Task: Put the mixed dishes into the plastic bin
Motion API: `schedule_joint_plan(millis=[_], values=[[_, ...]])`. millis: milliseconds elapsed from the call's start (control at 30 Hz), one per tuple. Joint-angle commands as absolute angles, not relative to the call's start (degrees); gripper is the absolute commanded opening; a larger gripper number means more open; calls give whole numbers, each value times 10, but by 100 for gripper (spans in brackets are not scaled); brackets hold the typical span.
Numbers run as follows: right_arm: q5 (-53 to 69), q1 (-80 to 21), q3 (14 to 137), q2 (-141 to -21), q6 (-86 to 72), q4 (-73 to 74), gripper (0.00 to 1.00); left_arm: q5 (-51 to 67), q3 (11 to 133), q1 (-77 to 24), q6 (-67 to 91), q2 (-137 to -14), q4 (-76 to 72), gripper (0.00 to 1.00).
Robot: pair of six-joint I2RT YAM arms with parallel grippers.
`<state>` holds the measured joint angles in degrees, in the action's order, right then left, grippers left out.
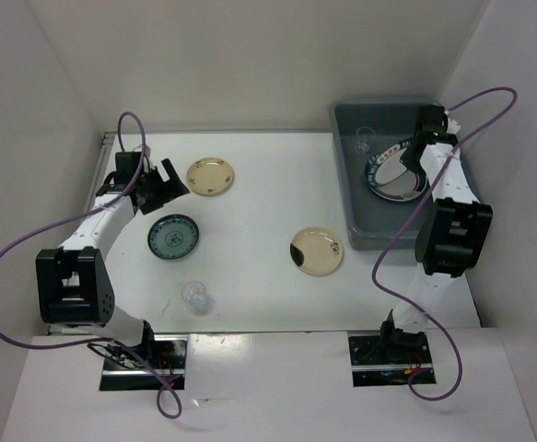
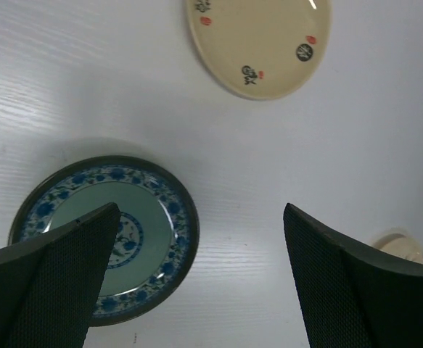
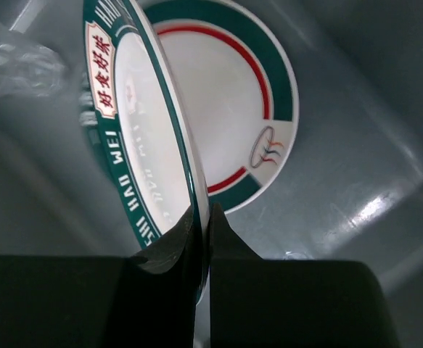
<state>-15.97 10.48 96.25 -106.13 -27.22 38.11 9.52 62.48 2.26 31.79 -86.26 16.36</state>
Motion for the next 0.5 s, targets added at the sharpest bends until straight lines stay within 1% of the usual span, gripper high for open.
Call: schedule_joint_plan(millis=[0, 233, 333, 367, 433, 467], values=[[-185, 104, 973, -1085, -285, 372, 1, 67, 620, 43, 279, -869, 175, 100], [-154, 131, 973, -1125, -295, 361, 1, 72, 601, 48, 273, -859, 164, 100], [-163, 136, 973, -1136, -295, 361, 2, 72, 596, 48, 268, -870, 163, 100], [-170, 136, 973, -1136, -295, 366, 11, 72, 596, 48, 268, -870, 163, 100], [-182, 142, 961, -1143, -295, 367, 20, 72, 596, 48, 268, -875, 163, 100], [-182, 148, 961, -1148, -295, 367, 22, 72, 596, 48, 268, -875, 158, 100]])
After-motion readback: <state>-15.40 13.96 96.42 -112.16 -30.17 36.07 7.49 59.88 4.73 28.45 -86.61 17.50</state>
